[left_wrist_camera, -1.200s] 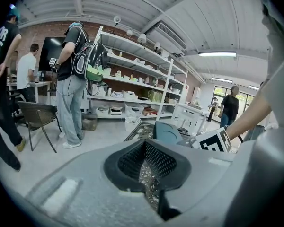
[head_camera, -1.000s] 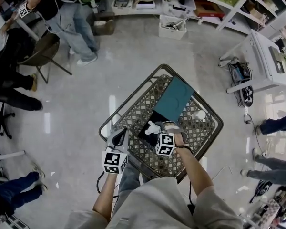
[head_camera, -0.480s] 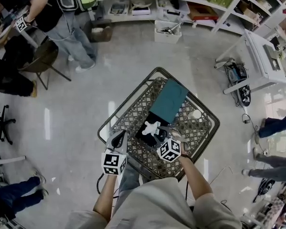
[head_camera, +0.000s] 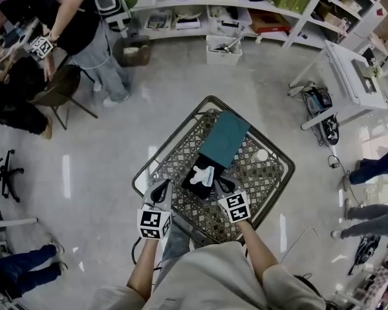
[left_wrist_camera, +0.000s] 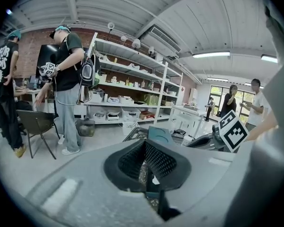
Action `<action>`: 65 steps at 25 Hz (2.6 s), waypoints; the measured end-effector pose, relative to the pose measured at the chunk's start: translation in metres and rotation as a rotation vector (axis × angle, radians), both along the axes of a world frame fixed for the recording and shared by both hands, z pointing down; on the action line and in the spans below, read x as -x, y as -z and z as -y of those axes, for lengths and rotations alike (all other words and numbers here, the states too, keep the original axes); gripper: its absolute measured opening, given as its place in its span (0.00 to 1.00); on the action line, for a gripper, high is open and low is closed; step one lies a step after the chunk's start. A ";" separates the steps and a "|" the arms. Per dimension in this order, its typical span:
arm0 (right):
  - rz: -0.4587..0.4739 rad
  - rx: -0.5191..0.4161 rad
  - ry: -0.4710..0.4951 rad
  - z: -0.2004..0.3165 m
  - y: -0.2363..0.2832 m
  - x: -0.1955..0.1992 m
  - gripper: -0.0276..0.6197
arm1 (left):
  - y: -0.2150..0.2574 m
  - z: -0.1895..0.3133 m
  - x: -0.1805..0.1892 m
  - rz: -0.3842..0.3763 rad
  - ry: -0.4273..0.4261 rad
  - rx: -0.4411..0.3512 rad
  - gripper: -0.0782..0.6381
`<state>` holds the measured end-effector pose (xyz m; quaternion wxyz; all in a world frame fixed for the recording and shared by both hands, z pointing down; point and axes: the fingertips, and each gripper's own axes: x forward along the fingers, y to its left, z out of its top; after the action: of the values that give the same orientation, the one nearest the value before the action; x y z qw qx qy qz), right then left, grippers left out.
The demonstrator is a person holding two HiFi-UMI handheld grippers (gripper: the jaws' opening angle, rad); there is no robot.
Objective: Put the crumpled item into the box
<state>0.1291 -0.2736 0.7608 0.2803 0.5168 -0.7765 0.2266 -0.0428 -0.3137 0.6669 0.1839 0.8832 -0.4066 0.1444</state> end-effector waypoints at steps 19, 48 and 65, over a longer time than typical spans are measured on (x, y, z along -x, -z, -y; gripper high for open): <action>0.052 -0.279 -0.142 -0.029 0.108 -0.042 0.04 | 0.057 -0.033 -0.011 -0.008 0.015 -0.131 0.12; 0.012 -0.593 -0.187 -0.043 0.257 -0.091 0.04 | 0.181 -0.034 -0.030 -0.041 0.031 -0.390 0.12; 0.015 -0.575 -0.197 -0.048 0.247 -0.092 0.04 | 0.179 -0.040 -0.029 -0.037 0.035 -0.392 0.12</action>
<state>0.2208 -0.2252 0.5139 0.0933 0.6459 -0.7572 0.0272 -0.0138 -0.2738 0.4881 0.0184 0.8973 -0.4389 0.0428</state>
